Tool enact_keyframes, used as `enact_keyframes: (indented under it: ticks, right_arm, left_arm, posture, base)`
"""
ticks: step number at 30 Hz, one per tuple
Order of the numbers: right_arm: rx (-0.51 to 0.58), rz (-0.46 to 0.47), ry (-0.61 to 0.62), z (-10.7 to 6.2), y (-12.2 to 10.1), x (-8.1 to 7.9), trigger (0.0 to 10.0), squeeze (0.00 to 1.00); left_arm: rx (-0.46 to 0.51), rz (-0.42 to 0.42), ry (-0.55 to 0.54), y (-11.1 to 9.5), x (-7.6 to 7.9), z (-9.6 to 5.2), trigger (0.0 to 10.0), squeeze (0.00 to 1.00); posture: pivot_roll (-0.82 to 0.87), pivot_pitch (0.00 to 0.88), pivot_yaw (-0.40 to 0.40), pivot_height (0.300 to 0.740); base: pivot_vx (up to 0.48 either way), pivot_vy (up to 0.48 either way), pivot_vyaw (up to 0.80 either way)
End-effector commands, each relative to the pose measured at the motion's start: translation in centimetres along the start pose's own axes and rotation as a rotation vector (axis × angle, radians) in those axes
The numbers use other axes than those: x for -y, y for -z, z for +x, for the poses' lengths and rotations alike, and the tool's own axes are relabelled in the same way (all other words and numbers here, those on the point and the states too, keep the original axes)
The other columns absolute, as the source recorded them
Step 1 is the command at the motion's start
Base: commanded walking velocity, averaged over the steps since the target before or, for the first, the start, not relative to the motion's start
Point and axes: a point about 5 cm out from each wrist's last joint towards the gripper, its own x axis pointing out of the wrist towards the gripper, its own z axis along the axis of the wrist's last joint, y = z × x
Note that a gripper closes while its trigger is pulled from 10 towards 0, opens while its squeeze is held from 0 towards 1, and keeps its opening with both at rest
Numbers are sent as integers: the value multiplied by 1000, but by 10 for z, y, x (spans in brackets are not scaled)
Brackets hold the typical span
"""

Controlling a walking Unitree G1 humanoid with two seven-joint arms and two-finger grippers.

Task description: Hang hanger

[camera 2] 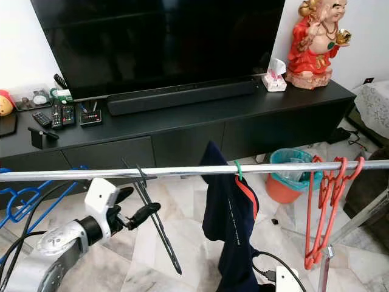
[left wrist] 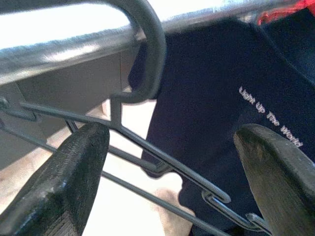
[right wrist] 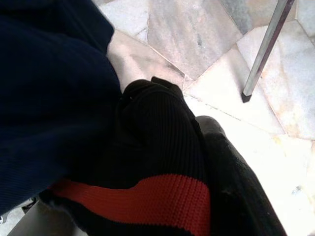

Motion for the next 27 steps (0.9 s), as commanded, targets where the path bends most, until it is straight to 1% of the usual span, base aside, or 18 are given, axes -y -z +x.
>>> enact_keyframes:
  ticks: [1, 3, 4, 5, 7, 8, 9, 11, 12, 13, 14, 15, 19, 22, 23, 27]
  right_arm:
    - [7, 11, 0, 0, -2, 0, 10000, 0]
    - [7, 11, -1, 0, -2, 0, 10000, 0]
    - [7, 11, -1, 0, -2, 0, 10000, 0]
    - [7, 11, -1, 0, -2, 0, 10000, 0]
    - [6, 10, -2, 0, -2, 0, 10000, 0]
    - [6, 9, -2, 0, -2, 0, 10000, 0]
    - [7, 9, -2, 0, -2, 0, 10000, 0]
    - [7, 8, -2, 0, -2, 0, 10000, 0]
    - [7, 9, -1, 0, -2, 0, 10000, 0]
    - [8, 10, -2, 0, -2, 0, 10000, 0]
    - [8, 10, -2, 0, -2, 0, 10000, 0]
    - [8, 11, -1, 0, -2, 0, 10000, 0]
    - [8, 13, -1, 0, -2, -1, 10000, 0]
    - [8, 13, -2, 0, -2, -1, 10000, 0]
    - [8, 13, -2, 0, -2, -1, 10000, 0]
    - [9, 11, -3, 0, -3, -1, 10000, 0]
  left_arm:
    - [-49, 42, -40, 0, -1, 5, 10000, 0]
    - [-72, 51, -78, 2, -3, 7, 10000, 0]
    - [-77, 46, -128, 2, -7, 10, 10000, 0]
    - [-77, 46, -128, 2, -7, 10, 10000, 0]
    - [-96, 27, -234, 4, -13, 16, 10000, 0]
    - [-99, 20, -260, 4, -15, 19, 10000, 0]
    - [-97, 16, -269, 3, -13, 24, 10000, 0]
    - [-95, 16, -269, 2, -13, 26, 10000, 0]
    - [-81, 8, -258, -1, -10, 31, 10000, 0]
    - [-77, 9, -248, -3, -8, 35, 10000, 0]
    - [-77, 9, -248, -3, -8, 35, 10000, 0]
    - [-77, 16, -234, -5, -4, 40, 10000, 0]
    - [-82, 26, -235, -5, -3, 46, 10000, 0]
    - [-103, 33, -280, -2, -7, 52, 10000, 0]
    - [-103, 33, -280, -2, -7, 52, 10000, 0]
    - [-140, 27, -348, 4, -15, 58, 10000, 0]
  posture:
    - [142, 0, -36, 740]
    - [141, 0, -36, 740]
    - [140, 0, -35, 740]
    - [140, 0, -35, 740]
    - [138, 0, -36, 740]
    - [138, 0, -37, 740]
    - [136, 0, -38, 740]
    - [135, 0, -38, 740]
    - [133, 0, -38, 740]
    - [131, 0, -37, 740]
    - [131, 0, -37, 740]
    - [129, 0, -36, 740]
    - [127, 0, -36, 740]
    - [126, 0, -37, 740]
    - [126, 0, -37, 740]
    - [122, 0, -37, 740]
  base:
    - [0, 0, 0]
    - [0, 0, 0]
    - [0, 0, 0]
    - [0, 0, 0]
    - [0, 0, 0]
    - [0, 0, 0]
    - [0, 0, 0]
    - [0, 0, 0]
    - [0, 0, 0]
    - [0, 0, 0]
    - [0, 0, 0]
    - [0, 0, 0]
    - [0, 0, 0]
    - [0, 0, 0]
    - [0, 0, 0]
    - [0, 0, 0]
